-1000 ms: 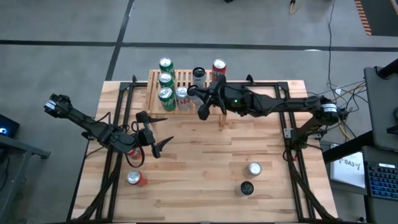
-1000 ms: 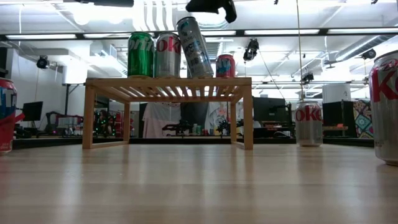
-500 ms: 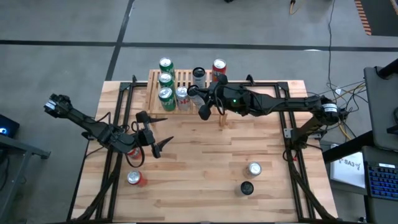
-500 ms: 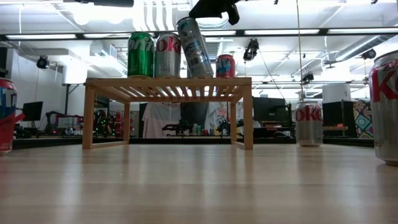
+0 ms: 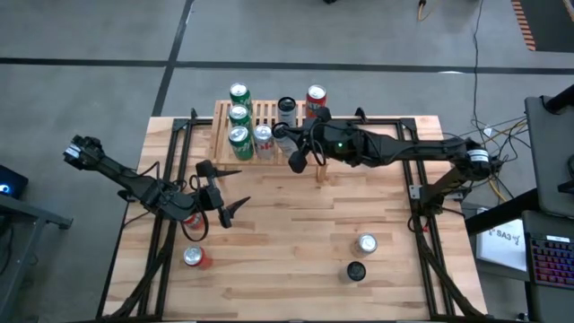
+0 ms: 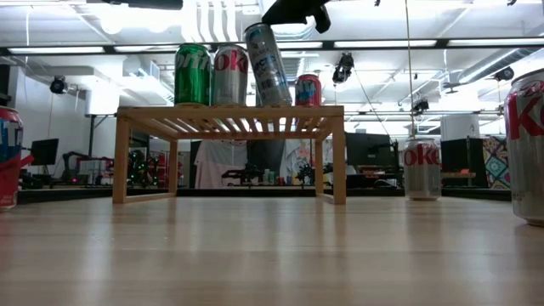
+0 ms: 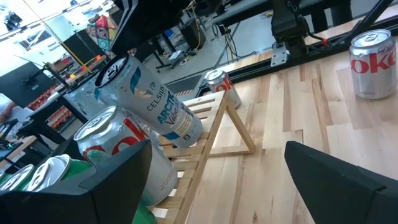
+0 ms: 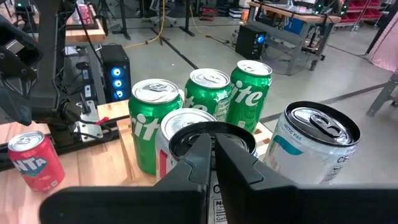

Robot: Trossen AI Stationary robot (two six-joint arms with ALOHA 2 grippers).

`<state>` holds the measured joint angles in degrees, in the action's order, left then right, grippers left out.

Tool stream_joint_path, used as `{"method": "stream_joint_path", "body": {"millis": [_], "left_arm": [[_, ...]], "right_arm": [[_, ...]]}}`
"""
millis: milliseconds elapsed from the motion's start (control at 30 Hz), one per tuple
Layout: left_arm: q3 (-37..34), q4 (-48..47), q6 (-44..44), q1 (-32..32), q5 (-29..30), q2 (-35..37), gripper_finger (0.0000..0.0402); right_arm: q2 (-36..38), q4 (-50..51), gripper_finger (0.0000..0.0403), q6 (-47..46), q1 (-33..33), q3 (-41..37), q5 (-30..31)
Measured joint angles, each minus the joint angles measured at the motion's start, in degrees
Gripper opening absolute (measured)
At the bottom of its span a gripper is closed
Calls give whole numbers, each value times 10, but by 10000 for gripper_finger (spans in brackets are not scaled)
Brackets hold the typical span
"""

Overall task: Place canned beverage on shelf
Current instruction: Put the top right blue soda can on the shelf

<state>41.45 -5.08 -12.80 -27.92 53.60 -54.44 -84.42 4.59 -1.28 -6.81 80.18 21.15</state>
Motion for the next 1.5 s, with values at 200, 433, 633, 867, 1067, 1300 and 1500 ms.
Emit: {"method": "stream_joint_path", "body": {"millis": [200,433,633,867,1067,1300,1500], "left_arm": [[0,0,0,0,0,0,352],[0,0,0,0,0,0,352],[0,-1,0,0,0,0,352],[0,-1,0,0,0,0,352],[0,-1,0,0,0,0,352],[0,-1,0,0,0,0,352],[0,-1,0,0,0,0,352]], "right_arm": [[8,29,12,-2,0,0,0],[16,46,12,-6,0,0,0],[18,56,12,-2,0,0,0],[19,58,12,-2,0,0,0],[24,73,12,-2,0,0,0],[31,91,12,-6,0,0,0],[34,91,12,-6,0,0,0]]}}
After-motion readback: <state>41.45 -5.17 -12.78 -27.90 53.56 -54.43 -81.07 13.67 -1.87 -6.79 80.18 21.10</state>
